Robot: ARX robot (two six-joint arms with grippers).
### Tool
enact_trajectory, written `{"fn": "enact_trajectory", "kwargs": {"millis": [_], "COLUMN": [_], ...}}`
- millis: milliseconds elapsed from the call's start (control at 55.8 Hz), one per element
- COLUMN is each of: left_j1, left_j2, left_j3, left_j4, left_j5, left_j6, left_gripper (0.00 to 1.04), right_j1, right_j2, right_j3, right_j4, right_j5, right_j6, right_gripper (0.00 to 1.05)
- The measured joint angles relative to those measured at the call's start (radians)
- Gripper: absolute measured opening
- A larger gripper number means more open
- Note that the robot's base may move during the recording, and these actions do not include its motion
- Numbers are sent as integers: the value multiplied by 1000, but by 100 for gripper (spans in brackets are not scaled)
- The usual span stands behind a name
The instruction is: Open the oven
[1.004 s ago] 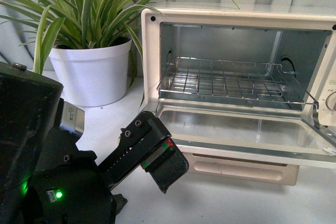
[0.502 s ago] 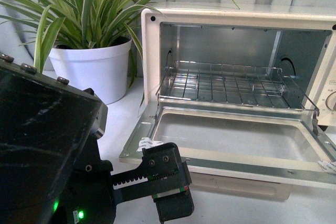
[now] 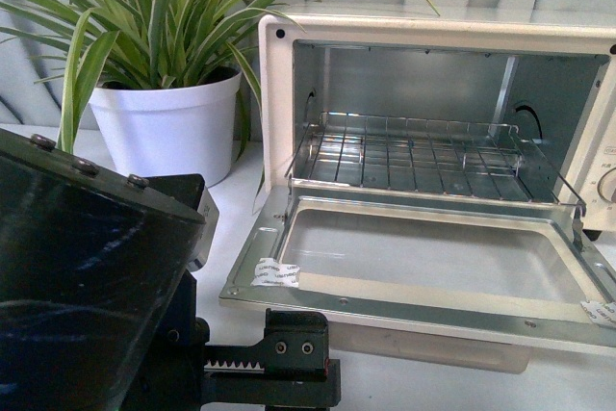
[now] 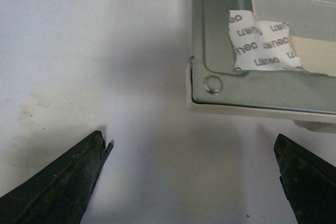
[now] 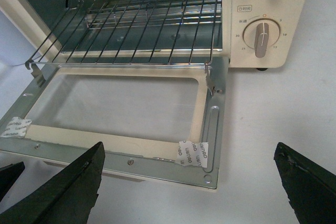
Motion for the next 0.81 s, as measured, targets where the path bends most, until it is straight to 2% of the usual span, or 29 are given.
{"fn": "enact_trajectory", "kwargs": {"millis": [287, 448, 556, 807], "left_j1": [-44, -29, 22, 1], "left_j2": [-300, -518, -758, -1081], "left_j3": [-107, -193, -261, -366], "left_j4": [-85, -66, -60, -177], "left_j5": [-4, -83, -113, -190], "left_j6": [123, 208, 286, 357], "left_gripper": [98, 98, 98, 98], "right_j1": [-15, -17, -37, -58], "right_j2": [-84, -176, -325, -630], "right_j3": [0, -29, -93, -203], "right_j4": [-64, -76, -76, -190], "right_j5": [-30, -40, -45, -44], "right_j6": [0, 0, 0, -3], "right_gripper": [95, 95, 95, 95]}}
